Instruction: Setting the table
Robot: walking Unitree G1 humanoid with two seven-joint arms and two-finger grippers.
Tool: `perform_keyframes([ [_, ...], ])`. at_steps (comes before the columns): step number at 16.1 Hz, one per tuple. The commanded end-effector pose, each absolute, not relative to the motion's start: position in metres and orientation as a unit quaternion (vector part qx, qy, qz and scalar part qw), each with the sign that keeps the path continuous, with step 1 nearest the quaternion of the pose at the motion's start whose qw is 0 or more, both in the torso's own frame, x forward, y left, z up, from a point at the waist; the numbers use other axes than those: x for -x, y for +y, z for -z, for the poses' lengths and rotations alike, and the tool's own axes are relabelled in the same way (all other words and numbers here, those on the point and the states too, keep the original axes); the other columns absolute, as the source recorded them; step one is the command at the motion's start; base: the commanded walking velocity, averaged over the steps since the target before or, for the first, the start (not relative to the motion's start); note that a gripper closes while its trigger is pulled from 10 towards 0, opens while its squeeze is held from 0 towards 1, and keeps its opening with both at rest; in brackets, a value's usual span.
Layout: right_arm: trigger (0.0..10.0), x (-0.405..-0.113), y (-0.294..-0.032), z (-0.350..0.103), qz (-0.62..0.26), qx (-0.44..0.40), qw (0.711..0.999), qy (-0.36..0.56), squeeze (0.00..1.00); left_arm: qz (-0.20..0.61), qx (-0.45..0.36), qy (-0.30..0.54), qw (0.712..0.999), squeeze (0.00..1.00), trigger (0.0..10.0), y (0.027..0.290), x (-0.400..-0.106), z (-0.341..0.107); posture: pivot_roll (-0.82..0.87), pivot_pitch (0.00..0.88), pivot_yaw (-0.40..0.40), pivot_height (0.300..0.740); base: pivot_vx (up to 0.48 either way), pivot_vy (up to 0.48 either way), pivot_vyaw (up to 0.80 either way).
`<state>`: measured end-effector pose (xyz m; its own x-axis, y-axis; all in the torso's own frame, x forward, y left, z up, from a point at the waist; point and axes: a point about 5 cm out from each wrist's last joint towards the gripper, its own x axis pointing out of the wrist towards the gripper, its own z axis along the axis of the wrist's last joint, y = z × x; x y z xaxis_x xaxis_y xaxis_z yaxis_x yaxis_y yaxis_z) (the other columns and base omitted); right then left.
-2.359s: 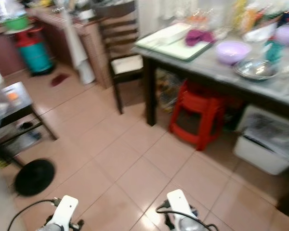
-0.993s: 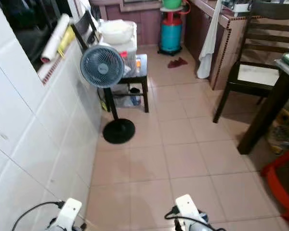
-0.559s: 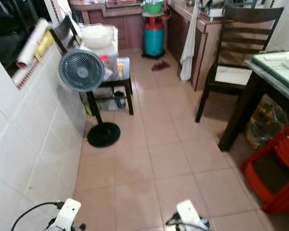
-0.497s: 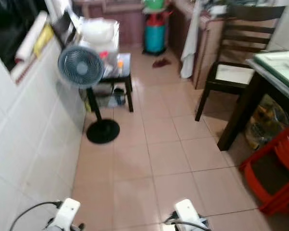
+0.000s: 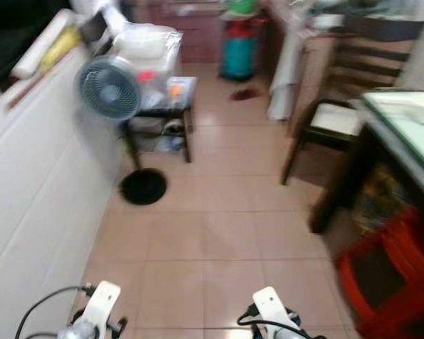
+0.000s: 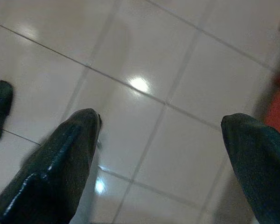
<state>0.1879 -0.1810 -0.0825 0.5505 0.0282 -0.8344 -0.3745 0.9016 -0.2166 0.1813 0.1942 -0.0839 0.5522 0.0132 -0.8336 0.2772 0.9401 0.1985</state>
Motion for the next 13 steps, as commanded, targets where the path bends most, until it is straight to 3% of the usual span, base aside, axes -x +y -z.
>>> perform_keyframes([
  [1, 10.0, -0.191, -0.173, 0.082, -0.127, 0.183, 0.862, 0.456, 0.0, 0.062, -0.165, 0.473, 0.863, 0.0, 10.0, 0.207, -0.181, 0.082, -0.13, 0.003, 0.031, 0.74, 0.0, 0.0, 0.8],
  [4, 10.0, -0.193, -0.171, 0.081, -0.127, 0.18, 0.863, 0.454, 0.0, 0.053, -0.169, 0.473, 0.863, 0.0, 10.0, 0.211, -0.182, 0.081, -0.12, 0.0, 0.022, 0.74, 0.0, 0.0, 0.57],
  [13, 10.0, -0.201, -0.172, 0.077, -0.155, 0.198, 0.86, 0.443, 0.0, 0.027, -0.147, 0.493, 0.857, 0.0, 10.0, 0.209, -0.166, 0.089, -0.07, 0.0, -0.016, 0.74, 0.0, 0.0, 0.0],
])
